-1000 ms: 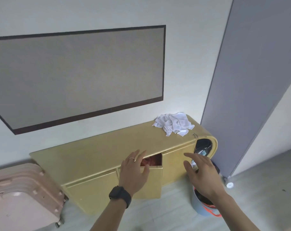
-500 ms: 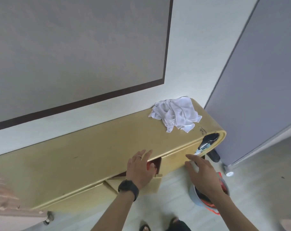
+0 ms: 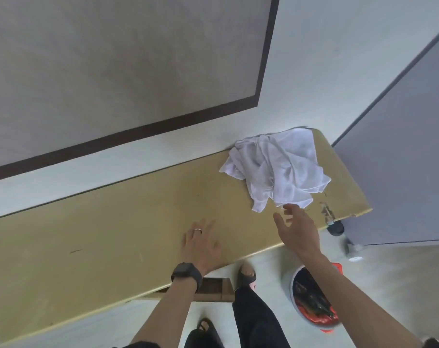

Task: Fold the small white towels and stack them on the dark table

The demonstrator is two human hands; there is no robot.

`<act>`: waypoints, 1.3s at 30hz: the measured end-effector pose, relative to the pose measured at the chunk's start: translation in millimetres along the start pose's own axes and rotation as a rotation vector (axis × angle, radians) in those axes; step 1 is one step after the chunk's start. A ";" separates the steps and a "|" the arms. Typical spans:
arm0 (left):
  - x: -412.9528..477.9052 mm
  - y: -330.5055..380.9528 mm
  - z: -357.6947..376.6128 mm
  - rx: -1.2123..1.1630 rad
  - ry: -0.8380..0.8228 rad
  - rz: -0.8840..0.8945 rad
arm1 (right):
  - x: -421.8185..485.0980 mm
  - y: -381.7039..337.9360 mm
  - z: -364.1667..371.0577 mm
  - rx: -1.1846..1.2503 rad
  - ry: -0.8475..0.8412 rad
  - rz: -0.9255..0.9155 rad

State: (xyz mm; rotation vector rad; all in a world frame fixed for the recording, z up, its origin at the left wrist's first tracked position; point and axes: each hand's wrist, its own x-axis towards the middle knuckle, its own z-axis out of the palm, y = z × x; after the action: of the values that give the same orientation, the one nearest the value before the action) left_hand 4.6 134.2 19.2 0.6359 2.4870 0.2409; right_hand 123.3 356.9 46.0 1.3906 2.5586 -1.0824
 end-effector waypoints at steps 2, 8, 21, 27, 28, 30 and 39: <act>23.2 2.5 8.8 0.000 -0.015 -0.037 | 32.0 0.7 10.4 -0.031 0.000 0.021; 70.1 -5.4 43.8 0.036 -0.111 -0.084 | 85.6 5.9 41.7 -0.046 0.040 0.126; 71.9 -23.2 49.6 0.037 -0.247 -0.061 | 98.0 5.6 38.0 0.115 0.165 0.225; 79.2 -23.6 20.4 -0.001 -0.388 -0.067 | 82.9 -34.8 -11.0 0.318 0.226 0.246; 80.0 -21.8 11.6 -0.028 -0.382 -0.078 | 80.3 -44.2 -19.9 0.324 0.228 0.222; 79.5 -16.8 -8.2 -0.084 -0.322 -0.093 | 73.3 -67.6 -37.2 0.333 0.221 0.159; 55.1 27.4 -141.1 -0.330 0.171 0.262 | 22.1 -175.9 -78.3 0.179 0.065 -0.220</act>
State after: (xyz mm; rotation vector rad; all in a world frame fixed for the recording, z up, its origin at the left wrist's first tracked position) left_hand -103.8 180.2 118.4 0.8242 2.4376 0.8168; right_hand 0.4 356.3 195.9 1.2177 2.7743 -1.3508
